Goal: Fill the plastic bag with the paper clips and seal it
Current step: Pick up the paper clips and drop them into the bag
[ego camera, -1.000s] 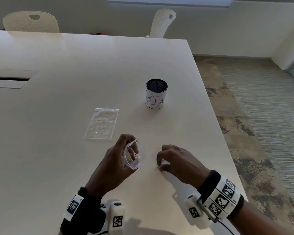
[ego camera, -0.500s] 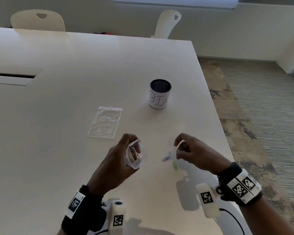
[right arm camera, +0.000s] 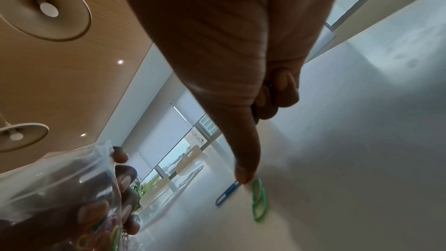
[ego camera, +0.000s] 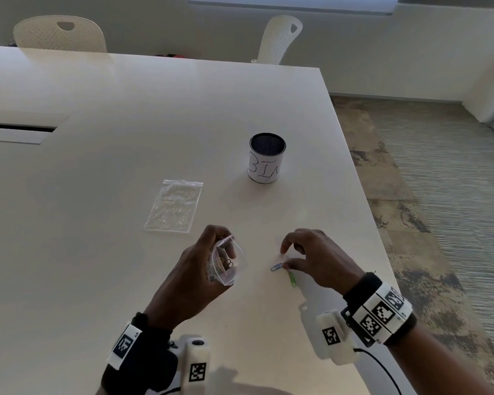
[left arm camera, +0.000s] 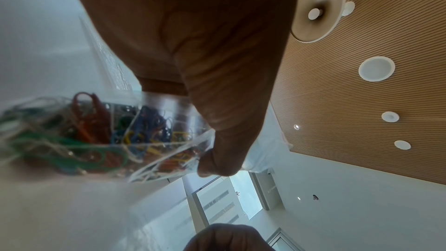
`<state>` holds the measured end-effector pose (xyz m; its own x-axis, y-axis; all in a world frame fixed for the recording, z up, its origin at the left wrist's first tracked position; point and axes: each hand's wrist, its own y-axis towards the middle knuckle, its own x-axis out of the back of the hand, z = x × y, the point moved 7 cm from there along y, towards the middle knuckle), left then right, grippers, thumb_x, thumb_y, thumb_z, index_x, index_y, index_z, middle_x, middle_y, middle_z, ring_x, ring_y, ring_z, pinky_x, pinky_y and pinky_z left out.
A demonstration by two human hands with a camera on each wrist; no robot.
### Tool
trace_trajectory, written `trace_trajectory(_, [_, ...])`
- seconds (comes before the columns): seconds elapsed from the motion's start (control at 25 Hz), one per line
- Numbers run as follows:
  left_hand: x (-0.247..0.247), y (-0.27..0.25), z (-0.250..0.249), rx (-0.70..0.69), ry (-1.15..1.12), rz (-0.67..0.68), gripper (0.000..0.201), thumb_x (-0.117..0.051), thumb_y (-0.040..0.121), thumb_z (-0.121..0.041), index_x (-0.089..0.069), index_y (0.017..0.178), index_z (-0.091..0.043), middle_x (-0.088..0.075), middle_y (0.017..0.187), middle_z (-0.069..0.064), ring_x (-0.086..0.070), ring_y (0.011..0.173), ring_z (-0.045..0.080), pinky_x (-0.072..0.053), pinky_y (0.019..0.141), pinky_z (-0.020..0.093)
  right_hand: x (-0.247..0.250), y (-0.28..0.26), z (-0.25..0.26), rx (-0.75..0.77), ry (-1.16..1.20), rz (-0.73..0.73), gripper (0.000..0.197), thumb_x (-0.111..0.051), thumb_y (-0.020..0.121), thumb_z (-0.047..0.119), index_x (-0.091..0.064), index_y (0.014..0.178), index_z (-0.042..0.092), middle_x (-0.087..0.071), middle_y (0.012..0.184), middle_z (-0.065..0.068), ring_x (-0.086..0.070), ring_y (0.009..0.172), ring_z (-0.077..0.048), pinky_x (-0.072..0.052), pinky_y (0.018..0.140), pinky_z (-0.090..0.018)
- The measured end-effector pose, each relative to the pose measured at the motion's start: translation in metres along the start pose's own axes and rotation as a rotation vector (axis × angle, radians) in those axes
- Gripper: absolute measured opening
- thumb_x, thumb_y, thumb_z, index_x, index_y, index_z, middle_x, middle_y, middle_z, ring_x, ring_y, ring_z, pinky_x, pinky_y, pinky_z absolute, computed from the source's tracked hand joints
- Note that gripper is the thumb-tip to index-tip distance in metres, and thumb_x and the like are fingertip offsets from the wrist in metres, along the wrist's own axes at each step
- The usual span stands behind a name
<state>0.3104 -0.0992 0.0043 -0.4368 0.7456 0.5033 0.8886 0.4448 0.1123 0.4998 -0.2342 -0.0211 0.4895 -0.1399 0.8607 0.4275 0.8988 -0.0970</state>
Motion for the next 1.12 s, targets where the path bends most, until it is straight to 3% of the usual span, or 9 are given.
trace_trajectory(0.24, [0.000, 0.001, 0.003, -0.001, 0.006, 0.003, 0.054, -0.084, 0.080, -0.001, -0.052, 0.114, -0.026, -0.069, 0.099, -0.006, -0.069, 0.086, 0.018, -0.058, 0.073, 0.027, -0.003, 0.005, 0.001, -0.032, -0.023, 0.080, 0.015, -0.080, 0.087, 0.031, -0.070, 0.090, 0.020, -0.042, 0.072, 0.016, -0.039, 0.066, 0.002, -0.028, 0.060, -0.016])
trace_trajectory(0.4, [0.000, 0.001, 0.004, 0.004, 0.011, 0.002, 0.054, -0.084, 0.080, -0.002, -0.052, 0.115, -0.027, -0.069, 0.101, -0.006, -0.069, 0.087, 0.016, -0.058, 0.071, 0.025, -0.006, 0.003, 0.001, -0.064, -0.089, 0.147, 0.013, -0.071, 0.095, 0.034, -0.067, 0.093, 0.022, -0.055, 0.088, 0.010, -0.052, 0.084, -0.014, -0.039, 0.073, -0.027])
trace_trajectory(0.52, [0.000, 0.001, 0.004, 0.000, -0.002, -0.002, 0.053, -0.084, 0.080, -0.001, -0.052, 0.115, -0.024, -0.069, 0.100, -0.005, -0.069, 0.086, 0.017, -0.057, 0.070, 0.023, -0.007, -0.004, 0.006, -0.018, -0.165, 0.227, 0.017, -0.060, 0.102, 0.035, -0.059, 0.091, 0.021, -0.057, 0.092, 0.004, -0.054, 0.083, -0.016, -0.041, 0.072, -0.028])
trace_trajectory(0.64, [0.000, 0.000, 0.002, -0.008, -0.007, -0.005, 0.052, -0.083, 0.080, -0.001, -0.053, 0.116, -0.023, -0.070, 0.100, -0.004, -0.069, 0.086, 0.019, -0.057, 0.072, 0.025, 0.001, -0.005, -0.003, -0.090, 0.154, 0.160, 0.024, -0.059, 0.102, 0.026, -0.058, 0.082, 0.014, -0.052, 0.074, 0.008, -0.042, 0.062, -0.008, -0.035, 0.059, -0.026])
trace_trajectory(0.76, [0.000, 0.000, 0.003, -0.003, -0.001, -0.009, 0.052, -0.084, 0.080, -0.001, -0.053, 0.116, -0.024, -0.070, 0.099, -0.006, -0.069, 0.084, 0.017, -0.056, 0.069, 0.021, 0.003, -0.009, -0.009, -0.300, 0.850, 0.121, 0.019, -0.051, 0.106, 0.012, -0.057, 0.090, 0.006, -0.060, 0.078, -0.007, -0.043, 0.060, -0.011, -0.034, 0.056, -0.025])
trace_trajectory(0.8, [-0.001, 0.000, 0.002, -0.003, -0.003, -0.007, 0.052, -0.083, 0.080, -0.001, -0.053, 0.116, -0.024, -0.070, 0.099, -0.006, -0.069, 0.083, 0.016, -0.055, 0.068, 0.019, 0.003, -0.012, -0.007, -0.349, 0.949, 0.140, 0.015, -0.051, 0.106, 0.010, -0.056, 0.093, 0.005, -0.063, 0.081, -0.012, -0.045, 0.059, -0.012, -0.035, 0.054, -0.024])
trace_trajectory(0.96, [-0.002, 0.001, 0.000, -0.008, 0.005, -0.008, 0.052, -0.083, 0.080, -0.002, -0.053, 0.115, -0.025, -0.069, 0.099, -0.007, -0.069, 0.083, 0.016, -0.054, 0.069, 0.017, 0.016, -0.017, 0.015, -0.314, 0.508, 0.228, 0.011, -0.063, 0.100, 0.010, -0.070, 0.098, 0.001, -0.067, 0.076, -0.006, -0.054, 0.059, -0.010, -0.047, 0.055, -0.022])
trace_trajectory(1.0, [-0.002, 0.001, 0.000, -0.008, 0.010, -0.012, 0.051, -0.083, 0.080, -0.002, -0.053, 0.115, -0.025, -0.069, 0.099, -0.007, -0.069, 0.083, 0.016, -0.055, 0.069, 0.017, 0.021, -0.016, 0.028, -0.270, 0.500, 0.229, 0.011, -0.064, 0.100, 0.009, -0.072, 0.101, 0.001, -0.068, 0.077, -0.006, -0.058, 0.063, -0.011, -0.050, 0.059, -0.022])
trace_trajectory(1.12, [-0.002, 0.001, 0.000, -0.002, 0.013, -0.016, 0.052, -0.083, 0.081, -0.002, -0.052, 0.115, -0.024, -0.069, 0.096, -0.011, -0.068, 0.078, 0.011, -0.052, 0.065, 0.015, 0.032, -0.016, 0.084, -0.178, 0.871, 0.283, 0.021, -0.051, 0.103, -0.004, -0.065, 0.113, -0.015, -0.068, 0.092, -0.017, -0.066, 0.078, -0.019, -0.060, 0.071, -0.022])
